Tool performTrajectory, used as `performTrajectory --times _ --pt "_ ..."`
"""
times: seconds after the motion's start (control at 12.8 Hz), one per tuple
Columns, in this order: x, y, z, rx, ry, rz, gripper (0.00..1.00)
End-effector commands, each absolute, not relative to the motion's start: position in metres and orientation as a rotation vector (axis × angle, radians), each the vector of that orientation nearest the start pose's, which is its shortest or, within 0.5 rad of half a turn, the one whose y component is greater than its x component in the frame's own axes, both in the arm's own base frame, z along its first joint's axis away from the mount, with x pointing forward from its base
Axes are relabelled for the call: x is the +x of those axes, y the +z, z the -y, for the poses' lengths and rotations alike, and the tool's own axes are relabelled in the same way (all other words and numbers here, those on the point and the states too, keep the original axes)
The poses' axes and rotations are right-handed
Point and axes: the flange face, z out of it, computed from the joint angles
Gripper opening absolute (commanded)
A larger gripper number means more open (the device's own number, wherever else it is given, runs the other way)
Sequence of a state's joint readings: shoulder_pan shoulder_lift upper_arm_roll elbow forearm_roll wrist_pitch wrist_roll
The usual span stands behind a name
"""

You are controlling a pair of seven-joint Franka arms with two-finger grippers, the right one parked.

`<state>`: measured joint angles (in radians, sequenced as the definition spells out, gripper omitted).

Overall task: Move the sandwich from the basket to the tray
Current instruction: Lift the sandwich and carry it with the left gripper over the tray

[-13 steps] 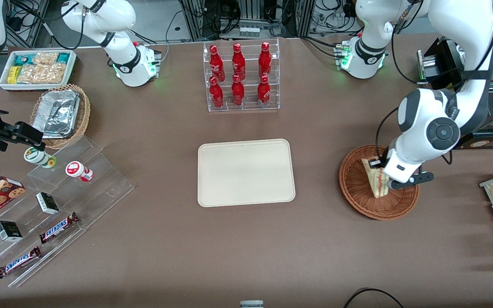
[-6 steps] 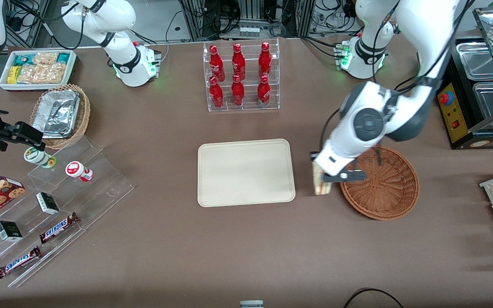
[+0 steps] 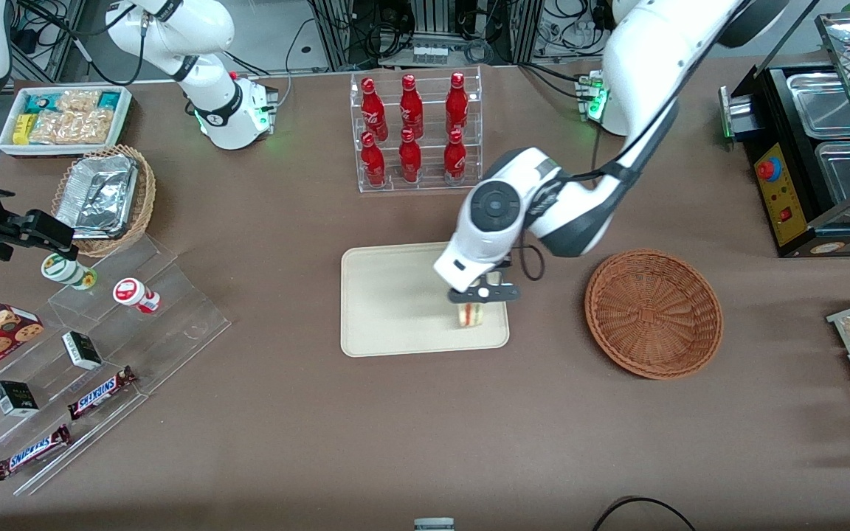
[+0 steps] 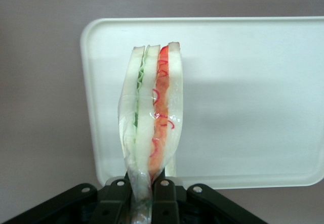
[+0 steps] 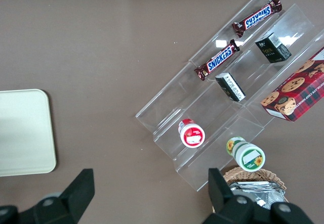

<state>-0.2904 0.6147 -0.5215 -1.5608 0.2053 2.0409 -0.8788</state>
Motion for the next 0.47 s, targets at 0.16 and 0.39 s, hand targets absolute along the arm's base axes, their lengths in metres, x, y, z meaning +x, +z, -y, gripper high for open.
performTrajectory --times 0.16,0.39 --pt "0.519 0.301 0.516 -3.191 0.169 0.118 0.00" --pt "0.512 0.278 0.541 -3.137 0.120 0.169 0.00"
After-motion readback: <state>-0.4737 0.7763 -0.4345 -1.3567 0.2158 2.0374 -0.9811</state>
